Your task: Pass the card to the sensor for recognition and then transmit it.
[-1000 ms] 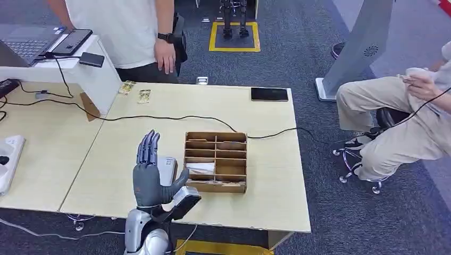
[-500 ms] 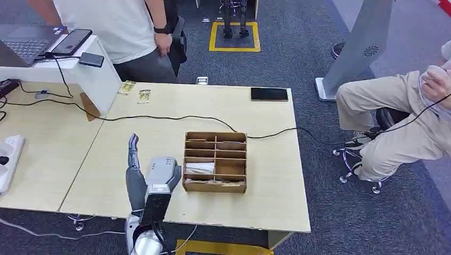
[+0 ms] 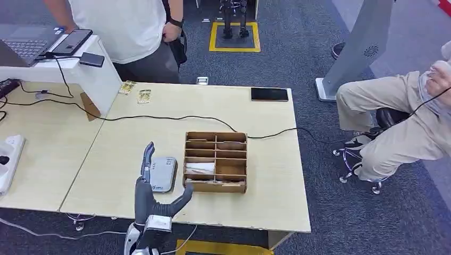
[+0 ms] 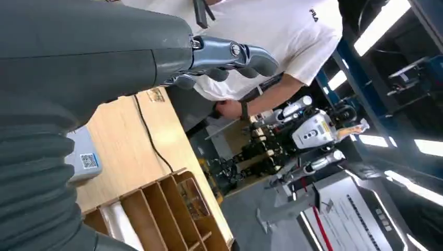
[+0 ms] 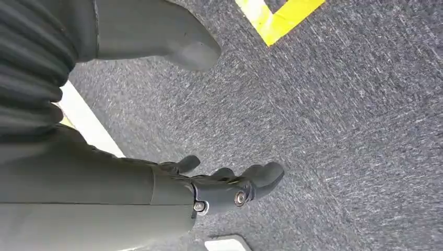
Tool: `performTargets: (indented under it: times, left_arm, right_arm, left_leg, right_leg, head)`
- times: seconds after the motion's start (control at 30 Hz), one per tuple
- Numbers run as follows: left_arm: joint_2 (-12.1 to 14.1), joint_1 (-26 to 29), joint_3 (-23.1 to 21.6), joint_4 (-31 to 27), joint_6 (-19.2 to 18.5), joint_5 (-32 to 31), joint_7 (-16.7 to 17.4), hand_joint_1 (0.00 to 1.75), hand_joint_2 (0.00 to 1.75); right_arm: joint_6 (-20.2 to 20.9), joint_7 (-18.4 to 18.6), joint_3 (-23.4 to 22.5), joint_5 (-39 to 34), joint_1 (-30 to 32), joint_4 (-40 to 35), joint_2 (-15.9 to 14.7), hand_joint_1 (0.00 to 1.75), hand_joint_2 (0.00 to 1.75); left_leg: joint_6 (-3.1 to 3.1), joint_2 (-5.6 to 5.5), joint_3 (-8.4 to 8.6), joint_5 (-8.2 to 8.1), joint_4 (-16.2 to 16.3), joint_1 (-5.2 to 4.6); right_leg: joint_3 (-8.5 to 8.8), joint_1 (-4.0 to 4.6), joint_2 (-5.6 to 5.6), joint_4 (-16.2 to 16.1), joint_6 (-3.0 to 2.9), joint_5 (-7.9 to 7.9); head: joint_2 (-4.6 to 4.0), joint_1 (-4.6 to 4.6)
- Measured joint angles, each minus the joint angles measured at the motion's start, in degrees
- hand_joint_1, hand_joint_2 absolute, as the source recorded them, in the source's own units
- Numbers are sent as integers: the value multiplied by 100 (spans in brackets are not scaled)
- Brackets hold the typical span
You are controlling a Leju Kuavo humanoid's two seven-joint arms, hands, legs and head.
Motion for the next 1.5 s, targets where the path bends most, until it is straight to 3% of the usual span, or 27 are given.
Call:
performTargets:
  times: [0.1, 0.2, 0.27, 0.47, 0.77, 1.1, 1.27, 1.5]
  left_arm:
    - [85, 1, -148, -2, -24, -267, -61, 0, 175]
    - [214, -1, -347, 0, 175, -1245, 151, 0, 175]
    - [341, -25, -496, 7, 315, -1940, 407, 0, 175]
    - [898, -386, -843, 249, 474, -3238, 1097, 0, 175]
    - [1357, -827, -1281, 682, 481, -4602, 2198, 0, 175]
    - [1541, -1062, -1477, 1014, 293, -5309, 3081, 0, 175]
    - [1576, -1167, -1515, 1167, 114, -5388, 3299, 0, 175]
    - [1606, -1303, -1517, 1292, -457, -5425, 3677, 0, 175]
  right_arm:
    - [96, -2, 2, 11, 0, -9, 0, 0, 175]
    - [241, 0, 18, 61, 3, -55, 0, 0, 175]
    - [345, 13, 33, 122, 5, -101, 0, 0, 175]
    - [511, 17, 61, 256, 5, -203, 0, 0, 175]
    - [496, -9, 61, 347, 4, -219, 0, 0, 175]
    - [516, -9, 61, 426, 3, -221, 0, 0, 175]
    - [588, -2, 61, 431, 2, -240, 0, 0, 175]
    - [605, 39, 48, 428, 0, -293, 4, 0, 175]
  left_leg:
    - [0, 0, 0, 0, 0, 0]
    - [0, 0, 1, 0, 0, 0]
    - [0, 1, 0, 0, 0, 0]
    - [-3, 1, 1, 2, 0, 1]
    - [-2, 1, -1, 2, 0, 1]
    - [-2, 1, 0, 2, 0, 1]
    - [-3, 1, 0, 2, 0, 1]
    - [-3, 1, -1, 2, 0, 1]
  right_leg:
    - [0, 0, 0, 0, 0, 0]
    - [-1, 0, 0, 0, 0, 0]
    - [-2, 0, 1, 0, 0, 0]
    - [-2, 1, 1, 1, 0, 0]
    - [-2, 0, 1, 1, -1, 0]
    - [-3, 1, 1, 1, -1, 0]
    - [-2, 1, 1, 1, -1, 0]
    - [-3, 1, 1, 1, -1, 0]
  head:
    - [0, 0]
    - [0, 0]
    - [0, 0]
    - [0, 2]
    - [0, 0]
    - [0, 0]
    - [0, 0]
    - [0, 2]
